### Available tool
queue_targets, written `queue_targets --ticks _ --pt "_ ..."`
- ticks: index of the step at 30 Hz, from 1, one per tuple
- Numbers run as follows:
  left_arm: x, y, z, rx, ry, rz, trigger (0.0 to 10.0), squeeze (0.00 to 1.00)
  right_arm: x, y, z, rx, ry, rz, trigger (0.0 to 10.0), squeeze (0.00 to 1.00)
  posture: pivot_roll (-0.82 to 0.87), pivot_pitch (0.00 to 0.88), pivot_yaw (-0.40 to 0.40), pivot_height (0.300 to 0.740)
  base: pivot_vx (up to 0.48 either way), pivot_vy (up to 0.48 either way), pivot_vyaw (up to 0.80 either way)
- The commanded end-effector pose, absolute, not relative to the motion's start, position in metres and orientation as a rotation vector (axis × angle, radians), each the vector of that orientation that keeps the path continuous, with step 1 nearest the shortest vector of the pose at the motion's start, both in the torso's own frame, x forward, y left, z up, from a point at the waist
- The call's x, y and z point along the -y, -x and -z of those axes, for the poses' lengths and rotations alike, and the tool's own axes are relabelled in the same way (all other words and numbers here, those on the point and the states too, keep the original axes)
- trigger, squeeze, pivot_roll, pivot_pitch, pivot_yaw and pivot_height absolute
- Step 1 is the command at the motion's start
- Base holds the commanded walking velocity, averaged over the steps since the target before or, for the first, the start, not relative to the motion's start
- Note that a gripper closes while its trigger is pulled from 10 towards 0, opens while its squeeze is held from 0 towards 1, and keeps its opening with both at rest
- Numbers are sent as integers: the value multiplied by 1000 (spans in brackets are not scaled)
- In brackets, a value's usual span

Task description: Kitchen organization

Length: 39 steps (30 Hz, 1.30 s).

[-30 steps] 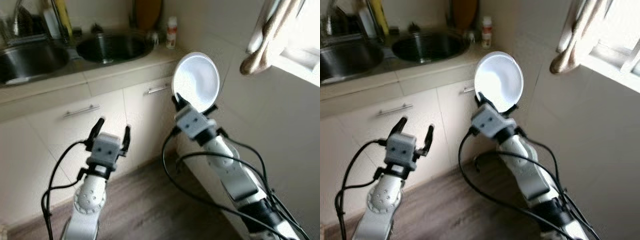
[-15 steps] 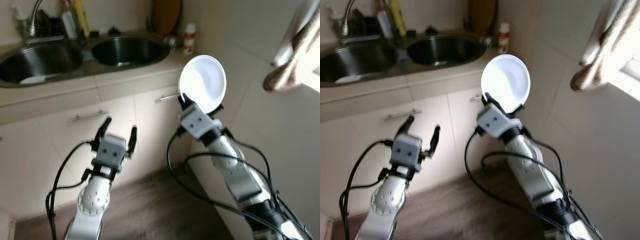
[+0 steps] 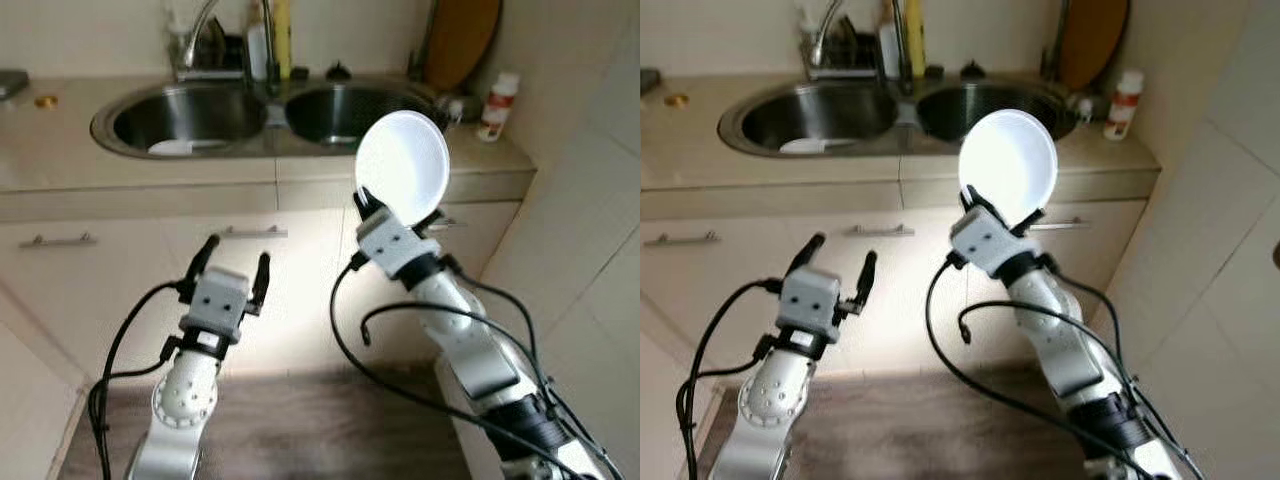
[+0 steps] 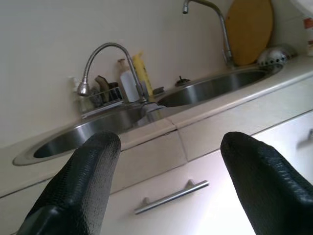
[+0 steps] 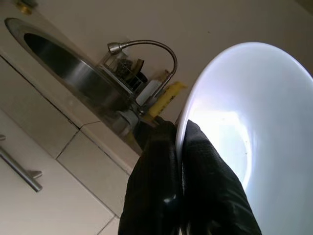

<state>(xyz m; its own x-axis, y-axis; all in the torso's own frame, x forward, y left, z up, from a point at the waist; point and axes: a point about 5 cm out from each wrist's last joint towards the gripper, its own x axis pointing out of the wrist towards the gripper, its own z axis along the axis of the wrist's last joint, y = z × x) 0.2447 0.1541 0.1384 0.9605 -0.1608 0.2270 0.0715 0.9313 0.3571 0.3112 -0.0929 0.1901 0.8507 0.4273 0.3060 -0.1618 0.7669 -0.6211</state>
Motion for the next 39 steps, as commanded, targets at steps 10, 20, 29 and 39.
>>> queue_targets --ticks 10,20,29,39 --pt "-157 -246 -141 266 -358 115 10000 0 89 -311 -198 487 607 -328 10000 0 122 0 -43 740 270 0 0" --pt "-156 -246 -142 266 -356 116 10000 0 90 -312 -199 490 611 -322 10000 0 122 0 -45 740 270 0 0" --pt "-156 -246 -141 265 -354 119 10000 0 90 -312 -199 493 615 -320 10000 0 119 0 -44 740 272 0 0" --pt "-155 -246 -141 264 -353 120 10000 0 89 -312 -200 495 618 -326 10000 0 121 0 -46 740 276 0 0"
